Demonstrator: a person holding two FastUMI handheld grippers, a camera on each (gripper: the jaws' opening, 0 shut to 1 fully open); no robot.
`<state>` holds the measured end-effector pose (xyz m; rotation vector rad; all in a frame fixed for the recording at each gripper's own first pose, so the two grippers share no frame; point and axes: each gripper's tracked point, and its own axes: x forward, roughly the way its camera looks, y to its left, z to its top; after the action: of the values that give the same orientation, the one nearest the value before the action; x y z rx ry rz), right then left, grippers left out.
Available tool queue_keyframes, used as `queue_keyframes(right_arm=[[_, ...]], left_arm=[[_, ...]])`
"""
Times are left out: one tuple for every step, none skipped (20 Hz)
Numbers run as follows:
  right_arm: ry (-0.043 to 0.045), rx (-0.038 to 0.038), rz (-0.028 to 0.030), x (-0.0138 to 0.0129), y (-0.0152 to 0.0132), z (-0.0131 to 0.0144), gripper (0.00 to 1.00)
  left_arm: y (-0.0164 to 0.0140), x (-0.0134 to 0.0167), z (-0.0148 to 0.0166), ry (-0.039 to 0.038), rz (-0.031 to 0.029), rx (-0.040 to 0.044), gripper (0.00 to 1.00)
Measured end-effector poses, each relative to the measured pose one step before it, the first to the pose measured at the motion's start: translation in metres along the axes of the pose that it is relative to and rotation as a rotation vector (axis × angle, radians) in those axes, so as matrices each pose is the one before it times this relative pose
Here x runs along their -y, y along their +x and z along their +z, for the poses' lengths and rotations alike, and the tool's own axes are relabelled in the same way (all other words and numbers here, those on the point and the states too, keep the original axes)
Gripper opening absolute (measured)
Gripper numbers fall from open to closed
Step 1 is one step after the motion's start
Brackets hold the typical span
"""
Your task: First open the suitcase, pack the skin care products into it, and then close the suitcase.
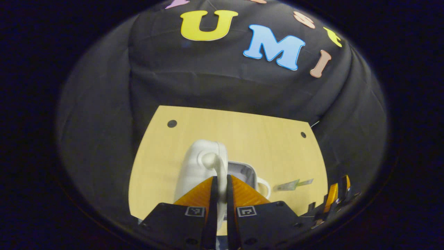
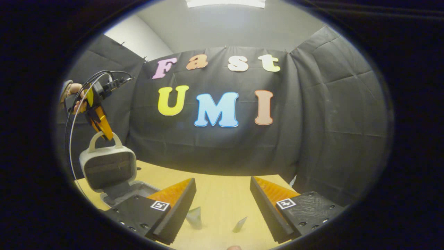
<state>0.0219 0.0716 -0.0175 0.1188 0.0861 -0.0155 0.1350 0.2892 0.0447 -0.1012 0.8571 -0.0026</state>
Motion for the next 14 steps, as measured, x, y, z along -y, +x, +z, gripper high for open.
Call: queue_keyframes(right_arm=[[-0.00260, -0.00223, -0.01734, -0.00422, -0.00044, 0.00212, 0.95], [0.00358, -0.00363, -0.01804, -0.00297, -0.00098, 0.00034, 0.95], [0.00712, -0.00667, -0.01913, -0.00434, -0.00057, 0.00169, 0.95], [0.00863, -0.00904, -0.02025, -0.00538, -0.00166, 0.00054, 0.95], [0.00490, -0.00914, -0.02254, -0.00308, -0.00114, 0.00053, 0.95], [0.00420, -0.00930, -0.02978, -0.00314, -0.00355, 0.00156, 0.95], [0.00352, 0.00180, -0.02148, -0.00329, -0.00431, 0.00353, 0.95], [0.00058, 0.00159, -0.01803, -0.00417, -0.00333, 0.00294, 0.95], [-0.00354, 0.00129, -0.01011, -0.00531, -0.00389, 0.00295, 0.95], [-0.00415, -0.00416, -0.00543, -0.00437, -0.00204, -0.00057, 0.95], [0.00018, -0.01281, -0.00392, -0.00410, -0.00138, -0.00102, 0.95], [0.00648, -0.00633, -0.00203, -0.00244, -0.00154, -0.00097, 0.94], [0.00759, -0.00365, -0.00245, -0.00298, -0.00084, 0.00095, 0.95], [0.00225, -0.00510, -0.00350, -0.00257, 0.00004, -0.00172, 0.95]], left_arm=[[0.00193, -0.01789, -0.00076, 0.01202, 0.00691, -0.01196, 0.20], [0.00251, -0.01570, 0.00001, 0.00979, -0.00402, -0.00905, 0.19], [0.00420, -0.01602, -0.00062, 0.01263, -0.00565, 0.00198, 0.19], [0.00489, -0.01904, 0.00189, 0.02339, 0.00633, 0.00986, 0.20], [0.00545, -0.02226, 0.00211, 0.03377, 0.02053, 0.01412, 0.20], [0.00802, -0.02461, -0.00287, 0.02877, 0.02596, 0.00521, 0.20], [0.00806, -0.02219, -0.00495, 0.01024, 0.02457, -0.00415, 0.20], [0.00948, -0.01923, -0.00810, 0.00095, 0.01849, -0.01710, 0.20], [0.01034, -0.01930, -0.00864, -0.00095, 0.01832, -0.00619, 0.20], [0.01104, -0.01914, -0.00870, 0.00163, 0.02375, -0.00554, 0.20], [0.01029, -0.01955, -0.00872, 0.00613, 0.03165, -0.00521, 0.20], [0.01257, -0.02071, -0.00837, -0.00035, 0.02811, -0.00631, 0.23], [0.01429, -0.01536, -0.00866, -0.00947, 0.01455, -0.01236, 0.20], [0.01579, -0.01604, -0.01255, -0.01310, 0.01229, -0.02175, 0.20]])
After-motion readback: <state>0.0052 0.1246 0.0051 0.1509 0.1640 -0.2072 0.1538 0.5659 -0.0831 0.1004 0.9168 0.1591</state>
